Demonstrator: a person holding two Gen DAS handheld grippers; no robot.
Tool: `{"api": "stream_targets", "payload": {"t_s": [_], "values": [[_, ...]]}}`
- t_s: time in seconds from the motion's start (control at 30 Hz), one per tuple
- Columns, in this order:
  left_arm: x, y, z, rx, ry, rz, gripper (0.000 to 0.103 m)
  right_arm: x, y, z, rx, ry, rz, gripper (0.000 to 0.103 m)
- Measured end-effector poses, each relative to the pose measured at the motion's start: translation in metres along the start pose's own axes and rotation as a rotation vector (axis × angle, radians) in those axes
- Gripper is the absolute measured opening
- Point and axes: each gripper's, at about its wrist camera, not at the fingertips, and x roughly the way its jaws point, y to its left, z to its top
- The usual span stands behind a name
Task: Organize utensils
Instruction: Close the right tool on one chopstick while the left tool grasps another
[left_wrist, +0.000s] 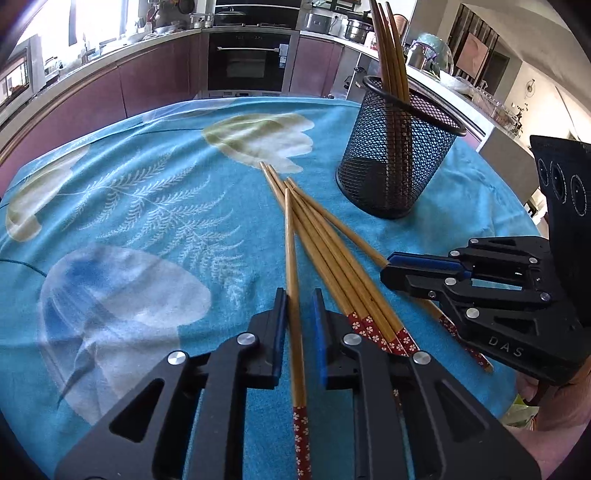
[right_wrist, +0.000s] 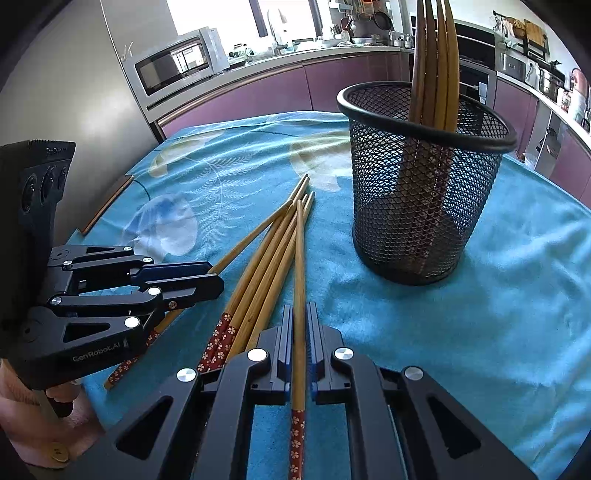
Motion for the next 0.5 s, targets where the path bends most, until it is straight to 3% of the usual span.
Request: {"api": "stream_targets", "payload": {"t_s": [0.2, 0.27, 0.5], "values": [[0.005, -0.002, 0.007, 0.013, 0.007, 0.008, 0.016, 0.002, 0.001, 0.002, -0.009, 0.002, -0.006, 0.006], [0.005, 0.000, 0.007, 0.001, 0.005, 0.016, 0.008, 0.000, 0.001, 0.000, -0.006, -0.003, -0.002, 0.006], [-0.004, 0.004, 0.005, -0.032, -0.016, 0.005, 0.007, -0.020, -0.002, -0.001, -0.003, -0.053, 0.010, 0.006]]}}
